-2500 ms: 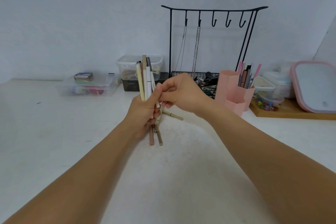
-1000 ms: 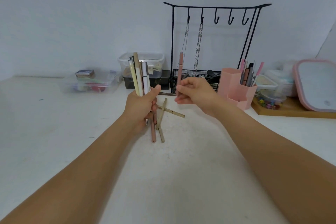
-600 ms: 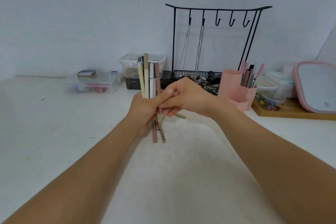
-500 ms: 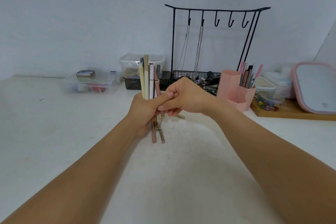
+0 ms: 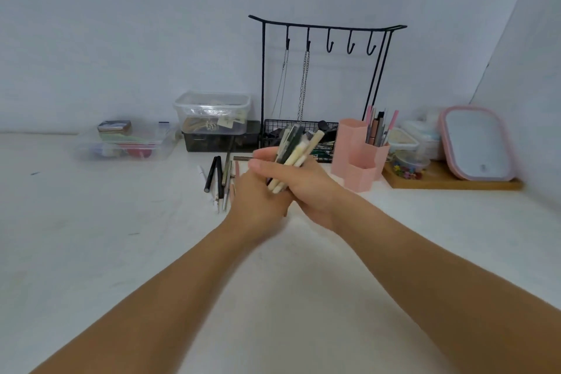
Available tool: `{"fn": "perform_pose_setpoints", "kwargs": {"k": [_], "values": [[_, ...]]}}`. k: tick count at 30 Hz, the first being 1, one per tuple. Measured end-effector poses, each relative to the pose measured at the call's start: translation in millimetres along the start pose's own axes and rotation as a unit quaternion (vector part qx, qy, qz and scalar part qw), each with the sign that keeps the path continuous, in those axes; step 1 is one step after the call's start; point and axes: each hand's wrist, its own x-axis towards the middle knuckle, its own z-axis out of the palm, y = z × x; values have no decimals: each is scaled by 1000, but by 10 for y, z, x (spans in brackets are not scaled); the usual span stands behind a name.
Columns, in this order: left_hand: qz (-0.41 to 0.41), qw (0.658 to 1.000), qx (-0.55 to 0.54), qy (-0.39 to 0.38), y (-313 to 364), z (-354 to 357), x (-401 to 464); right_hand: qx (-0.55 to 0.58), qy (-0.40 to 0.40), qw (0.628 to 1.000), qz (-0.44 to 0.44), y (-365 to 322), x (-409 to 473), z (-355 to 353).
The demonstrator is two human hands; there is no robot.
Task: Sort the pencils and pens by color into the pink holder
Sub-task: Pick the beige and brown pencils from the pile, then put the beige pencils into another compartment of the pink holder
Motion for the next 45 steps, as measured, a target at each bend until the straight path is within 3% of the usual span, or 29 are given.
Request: {"fn": "perform_pose_setpoints", "kwargs": {"k": [3, 9, 14, 19, 23, 25, 27, 32, 36, 42, 45], "values": [[-5, 1000, 1, -4, 14, 94, -50, 50, 121, 991, 1, 96, -36, 42], [-7, 996, 18, -84, -62, 208, -77, 43, 179, 982, -33, 174, -53, -153], [-17, 1000, 7, -16, -56, 181, -96, -40, 274, 957, -86, 77, 34, -668], [-3, 1000, -5, 21, -60, 145, -82, -66, 259, 963, -26, 281, 47, -735], [-8, 999, -21, 47, -59, 104, -73, -235, 318, 914, -87, 106, 131, -986], [-12, 998, -23, 58, -52, 94, -72, -325, 309, 892, -56, 100, 145, -1131], [-13, 998, -22, 60, -53, 96, -70, -360, 274, 892, -2, 135, 125, -1200], [-10, 998, -24, 64, -44, 111, -40, -296, 140, 942, 74, -29, 36, -1288], [4, 999, 15, 44, 79, 108, 143, -269, 32, 954, 128, -222, -36, -1304], [-93, 993, 35, -67, 238, 241, 646, -231, 36, 967, 100, -596, -242, -1361], [-105, 993, -4, -54, 187, 337, 774, -123, 94, 988, -27, -731, -308, -1390]]}}
